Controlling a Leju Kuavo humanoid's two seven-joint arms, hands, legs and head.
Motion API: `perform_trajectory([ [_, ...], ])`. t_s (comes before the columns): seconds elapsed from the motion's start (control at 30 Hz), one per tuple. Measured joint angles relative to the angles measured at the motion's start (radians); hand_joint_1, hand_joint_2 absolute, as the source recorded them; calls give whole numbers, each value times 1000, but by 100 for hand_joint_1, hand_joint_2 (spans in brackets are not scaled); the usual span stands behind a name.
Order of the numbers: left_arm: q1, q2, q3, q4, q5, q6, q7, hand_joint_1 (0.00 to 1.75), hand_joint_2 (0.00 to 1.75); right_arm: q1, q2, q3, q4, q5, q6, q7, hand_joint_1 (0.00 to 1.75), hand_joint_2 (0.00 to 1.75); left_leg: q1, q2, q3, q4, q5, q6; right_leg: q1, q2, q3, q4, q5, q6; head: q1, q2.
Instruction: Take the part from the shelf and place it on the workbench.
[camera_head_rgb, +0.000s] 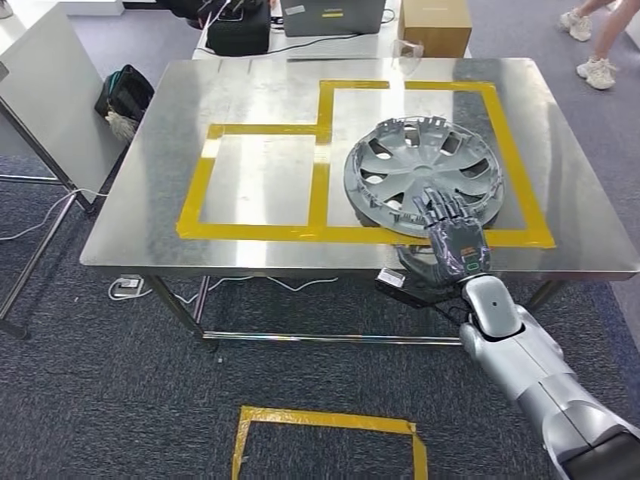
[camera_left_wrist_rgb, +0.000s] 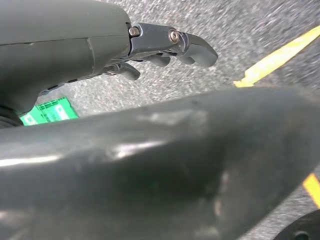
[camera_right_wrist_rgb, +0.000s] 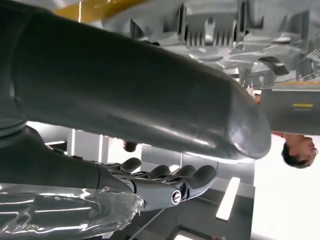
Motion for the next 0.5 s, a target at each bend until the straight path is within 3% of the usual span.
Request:
perform_trajectory([
  [0.07, -4, 1, 0, 0, 0, 1, 0, 0, 0, -1, -5, -3, -6, 0, -1, 0, 0, 0, 5, -2, 90, -132, 19, -1, 0, 1, -19, 2, 21, 14, -1, 0],
  [0.1, -6, 0, 1, 1, 0, 1, 0, 0, 0, -2, -7, -5, -9, 0, -1, 0, 0, 0, 5, -4, 115, -175, 15, 3, 1, 1, -25, 1, 32, 21, 0, 0],
  [0.13, -6, 0, 1, 3, 0, 1, -1, 0, 0, -3, -9, -6, -11, 0, -1, 0, 0, 0, 2, -5, 121, -196, 11, 12, 1, 1, -28, -5, 45, 27, 0, 0],
  [0.2, -4, 0, 1, 5, 1, 1, -1, 0, 0, 3, -12, -6, -11, 0, -1, 1, 0, 0, -2, -3, 105, -199, 26, 34, -3, 1, -30, -18, 64, 38, 1, 0],
  [0.23, -2, 0, 2, 6, 1, 1, -1, 0, 0, 8, -12, -6, -11, 0, -1, 0, 0, 0, -3, -2, 97, -199, 37, 44, -5, 0, -37, -10, 47, 42, 3, 0],
  [0.27, 0, 1, 2, 7, 0, 1, -1, 0, 0, 13, -13, -6, -11, 0, -1, 0, 0, 0, -4, 0, 86, -199, 49, 54, -6, 0, -48, 20, 10, 45, 5, 0],
  [0.33, 1, 1, 2, 7, 0, 1, -1, 0, 0, 15, -14, -6, -11, -1, -1, 1, 0, 0, -8, 2, 60, -199, 73, 65, -3, -2, -81, 147, -102, 45, 7, 0],
  [0.37, 1, 1, 2, 7, 0, 1, -1, 0, 0, 15, -15, -6, -11, -1, -1, 1, 0, 0, -11, 1, 46, -198, 84, 68, -1, -1, -94, 223, -145, 44, 8, 0],
  [0.4, 1, 1, 3, 7, 0, 1, -1, 0, 0, 16, -15, -6, -11, -1, -1, 1, 0, 0, -15, 1, 31, -197, 96, 69, 3, -1, -98, 281, -167, 41, 8, 0],
  [0.43, 1, 0, 3, 7, 0, 1, -1, 0, 0, 17, -15, -5, -11, -1, -1, 1, 0, 0, -18, 1, 16, -197, 107, 70, 6, -1, -86, 308, -167, 36, 8, 0],
  [0.47, 1, 0, 4, 8, 0, 1, -1, 0, 0, 18, -15, -5, -11, -1, -2, 1, 0, 0, -21, 1, 2, -196, 118, 70, 11, -1, -56, 298, -150, 30, 8, 0],
  [0.5, 1, 0, 5, 8, 0, 1, -1, 0, 0, 17, -15, -6, -11, -1, -2, 1, 0, 0, -23, 1, -10, -195, 128, 70, 16, 0, -9, 253, -130, 21, 7, 0],
])
